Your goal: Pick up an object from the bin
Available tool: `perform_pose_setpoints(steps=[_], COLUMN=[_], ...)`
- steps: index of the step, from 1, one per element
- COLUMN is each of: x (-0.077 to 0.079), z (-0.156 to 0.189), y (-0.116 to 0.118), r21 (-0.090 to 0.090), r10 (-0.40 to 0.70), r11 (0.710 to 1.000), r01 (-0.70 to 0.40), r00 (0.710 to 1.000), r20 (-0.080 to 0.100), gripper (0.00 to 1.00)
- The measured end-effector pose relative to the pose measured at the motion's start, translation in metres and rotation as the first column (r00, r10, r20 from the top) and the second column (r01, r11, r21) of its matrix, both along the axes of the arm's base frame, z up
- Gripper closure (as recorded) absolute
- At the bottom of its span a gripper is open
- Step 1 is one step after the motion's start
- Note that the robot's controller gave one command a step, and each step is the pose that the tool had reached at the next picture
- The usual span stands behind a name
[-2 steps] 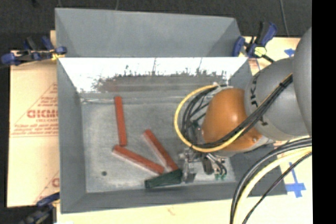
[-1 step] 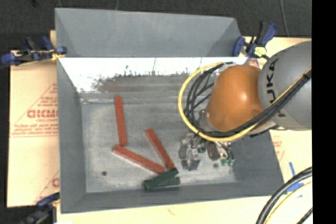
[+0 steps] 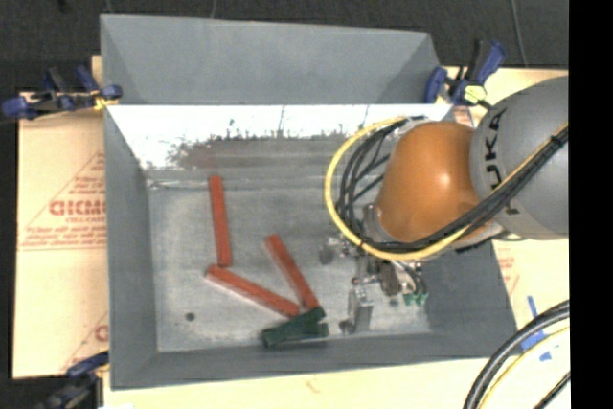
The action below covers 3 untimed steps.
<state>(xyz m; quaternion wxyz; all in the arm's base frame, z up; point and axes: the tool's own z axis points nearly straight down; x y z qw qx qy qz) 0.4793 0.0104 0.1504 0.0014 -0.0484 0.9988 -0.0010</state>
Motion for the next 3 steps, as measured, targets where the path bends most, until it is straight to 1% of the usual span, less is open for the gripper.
perform_pose_setpoints(steps=[1,2,3], x=[0.005,0.006,0.013], z=[-0.081,-0.075,0.059], y=[0.034,0.033,0.046], r21=[0.005,0.004,0.005], r10=[-0.053,-0.050,-0.029], r11=[0.999,0.999,1.000], r01=[0.053,0.050,0.029], r00=[0.999,0.999,1.000], r20=[0.007,0.001,0.008], gripper=[0.00,1.00,1.00])
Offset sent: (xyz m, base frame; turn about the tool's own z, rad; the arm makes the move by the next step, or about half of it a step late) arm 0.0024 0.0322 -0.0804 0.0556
